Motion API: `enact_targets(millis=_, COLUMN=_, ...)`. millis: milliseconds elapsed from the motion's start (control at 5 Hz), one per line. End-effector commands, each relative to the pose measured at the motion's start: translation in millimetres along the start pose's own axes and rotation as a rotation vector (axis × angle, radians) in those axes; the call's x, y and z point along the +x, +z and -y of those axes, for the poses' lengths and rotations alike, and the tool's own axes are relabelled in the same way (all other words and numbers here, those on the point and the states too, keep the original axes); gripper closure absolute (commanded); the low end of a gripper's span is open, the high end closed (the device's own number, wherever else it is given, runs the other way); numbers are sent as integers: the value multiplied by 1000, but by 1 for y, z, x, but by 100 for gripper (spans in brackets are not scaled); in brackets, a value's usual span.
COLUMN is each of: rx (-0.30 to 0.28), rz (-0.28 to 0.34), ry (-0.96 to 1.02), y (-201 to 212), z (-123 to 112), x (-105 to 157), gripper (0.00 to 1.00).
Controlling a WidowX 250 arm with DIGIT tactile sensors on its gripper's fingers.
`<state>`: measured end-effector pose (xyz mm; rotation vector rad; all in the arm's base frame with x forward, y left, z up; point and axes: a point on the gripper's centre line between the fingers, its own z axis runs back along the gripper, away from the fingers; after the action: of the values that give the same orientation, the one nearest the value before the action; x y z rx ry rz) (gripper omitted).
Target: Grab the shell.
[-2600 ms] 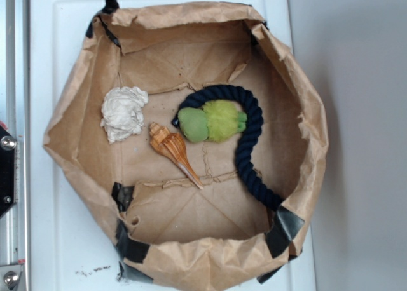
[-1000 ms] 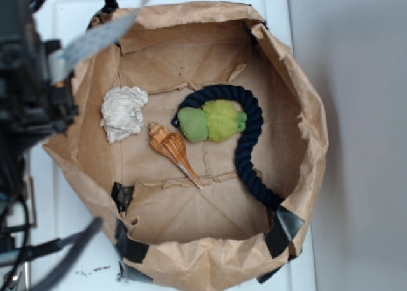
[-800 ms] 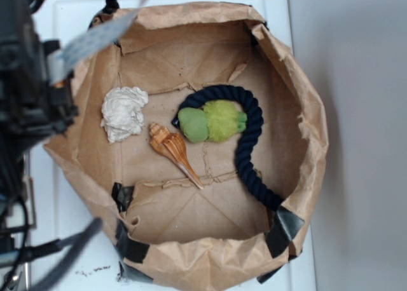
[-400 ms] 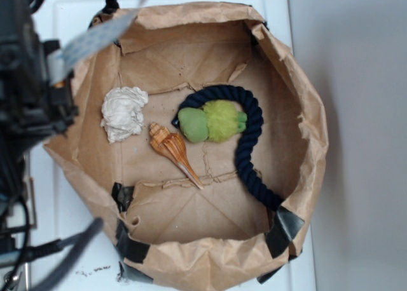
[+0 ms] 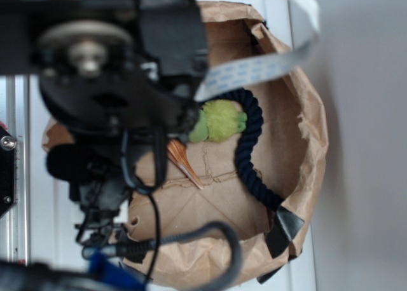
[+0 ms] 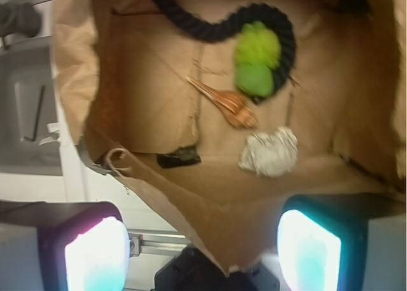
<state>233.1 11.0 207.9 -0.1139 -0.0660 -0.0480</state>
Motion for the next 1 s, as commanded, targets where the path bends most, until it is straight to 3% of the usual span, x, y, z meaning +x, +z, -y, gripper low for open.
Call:
enact_targets(millis=0, rx=50, rz=129, ry=-417, y=-9, z=2, x=22, gripper=0)
enact_targets(millis=200, rx=34, rz=141, ry=-496, y=-26, z=1, x=-3, gripper=0)
enact_targets(millis=400, rx=-37, rz=122, ry=-499, y=-41, z=-10, x=-21, gripper=0)
enact_targets(millis=800, rx=-39, rz=99, ry=-528, y=-50, z=-15, x=-27, gripper=0)
